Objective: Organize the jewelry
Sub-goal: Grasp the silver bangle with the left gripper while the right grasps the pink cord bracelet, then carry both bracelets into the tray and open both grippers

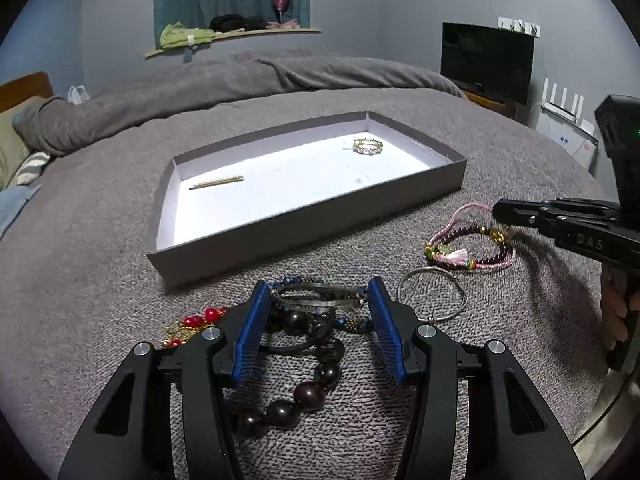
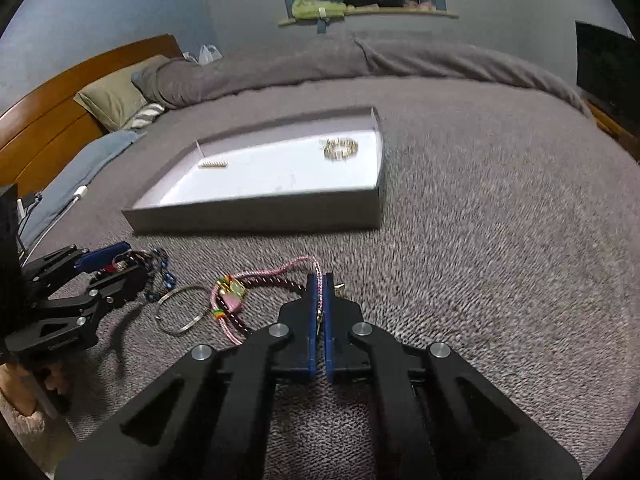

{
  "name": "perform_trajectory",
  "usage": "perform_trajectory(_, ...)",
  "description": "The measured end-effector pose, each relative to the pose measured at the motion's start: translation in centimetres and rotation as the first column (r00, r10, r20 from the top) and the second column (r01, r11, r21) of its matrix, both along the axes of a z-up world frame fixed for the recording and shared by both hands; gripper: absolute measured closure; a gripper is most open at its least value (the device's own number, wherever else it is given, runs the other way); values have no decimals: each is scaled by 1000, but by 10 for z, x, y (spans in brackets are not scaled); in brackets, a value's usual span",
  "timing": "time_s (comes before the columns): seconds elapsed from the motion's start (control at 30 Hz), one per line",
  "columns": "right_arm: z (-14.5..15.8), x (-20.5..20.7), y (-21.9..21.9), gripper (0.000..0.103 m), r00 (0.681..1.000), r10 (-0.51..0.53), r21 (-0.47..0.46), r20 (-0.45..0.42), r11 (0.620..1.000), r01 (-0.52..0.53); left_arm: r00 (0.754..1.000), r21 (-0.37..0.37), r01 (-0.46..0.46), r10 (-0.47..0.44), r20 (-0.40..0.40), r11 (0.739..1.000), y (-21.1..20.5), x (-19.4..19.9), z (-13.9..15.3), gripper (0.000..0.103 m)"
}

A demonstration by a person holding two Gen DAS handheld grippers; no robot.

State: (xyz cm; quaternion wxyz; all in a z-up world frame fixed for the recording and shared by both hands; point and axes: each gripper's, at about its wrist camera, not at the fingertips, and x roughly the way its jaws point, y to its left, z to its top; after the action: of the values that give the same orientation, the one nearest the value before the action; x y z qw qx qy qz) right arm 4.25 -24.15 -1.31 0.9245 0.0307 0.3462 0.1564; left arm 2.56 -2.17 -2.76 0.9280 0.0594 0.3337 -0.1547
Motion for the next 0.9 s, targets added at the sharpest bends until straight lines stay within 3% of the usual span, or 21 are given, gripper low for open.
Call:
perform_trajectory(0.23, 25, -18, -5, 100, 992, -4, 48, 130, 999, -2, 1000, -22, -1, 2, 18, 1000, 3, -2, 5, 51)
perform_trajectory(0.6, 55, -30, -2, 100, 975, -18, 81, 223, 997, 0, 999, -68, -14, 17, 46, 998, 13, -3, 18, 51)
perform_trajectory(0.9, 103, -5, -2, 100, 951, -107, 108, 291, 991, 79, 989, -77, -78, 86, 117, 994, 34, 22, 70, 51)
